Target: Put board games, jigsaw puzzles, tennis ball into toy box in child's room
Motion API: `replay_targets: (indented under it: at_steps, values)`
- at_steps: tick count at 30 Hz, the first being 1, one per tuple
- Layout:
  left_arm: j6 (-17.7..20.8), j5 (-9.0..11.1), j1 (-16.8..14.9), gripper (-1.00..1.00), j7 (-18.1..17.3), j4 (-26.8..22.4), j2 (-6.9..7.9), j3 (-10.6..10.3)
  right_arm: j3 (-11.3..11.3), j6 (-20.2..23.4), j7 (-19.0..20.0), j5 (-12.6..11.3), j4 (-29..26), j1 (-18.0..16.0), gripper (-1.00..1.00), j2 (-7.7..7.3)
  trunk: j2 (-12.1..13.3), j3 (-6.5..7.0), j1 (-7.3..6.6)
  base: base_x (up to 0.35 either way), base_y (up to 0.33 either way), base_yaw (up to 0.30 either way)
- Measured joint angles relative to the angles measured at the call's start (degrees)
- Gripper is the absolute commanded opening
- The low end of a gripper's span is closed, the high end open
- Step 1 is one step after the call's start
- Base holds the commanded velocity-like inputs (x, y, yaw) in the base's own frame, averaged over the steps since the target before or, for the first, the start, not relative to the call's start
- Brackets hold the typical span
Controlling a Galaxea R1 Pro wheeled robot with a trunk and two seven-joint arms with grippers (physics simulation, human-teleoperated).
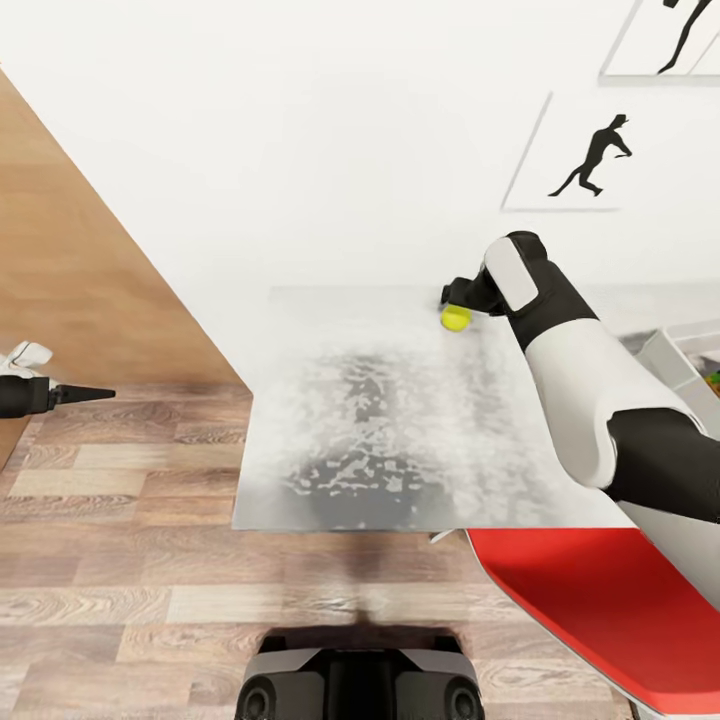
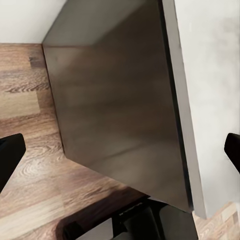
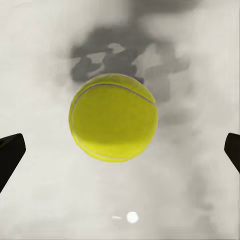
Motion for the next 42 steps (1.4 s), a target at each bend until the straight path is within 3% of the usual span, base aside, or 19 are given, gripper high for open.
replay_targets:
  at_steps: [2,6,10,42]
  values:
    - [0.0,0.0,0.0,1.0,0.0,-0.1,-0.03,0.0,2.3,-1.1,0.0,0.1,0.0,0.1,1.0,-0.05,0.0,-0.19,0.0,0.0,0.0,0.0]
    - [0.1,0.1,0.0,1.0,0.0,-0.2,-0.06,0.0,4.8,-2.2,0.0,0.1,-0.1,0.2,1.0,-0.09,0.0,-0.57,0.0,0.0,0.0,0.0]
    - [0.1,0.2,0.0,1.0,0.0,-0.4,-0.08,0.0,5.7,-2.6,0.1,0.1,-0.2,0.2,1.0,-0.11,0.0,-0.95,0.0,0.0,0.0,0.0]
    - [0.1,0.3,0.0,1.0,0.0,-0.7,-0.14,0.0,6.1,-4.3,0.2,0.1,-0.7,0.2,1.0,-0.18,0.0,-3.68,0.0,0.0,0.0,0.0]
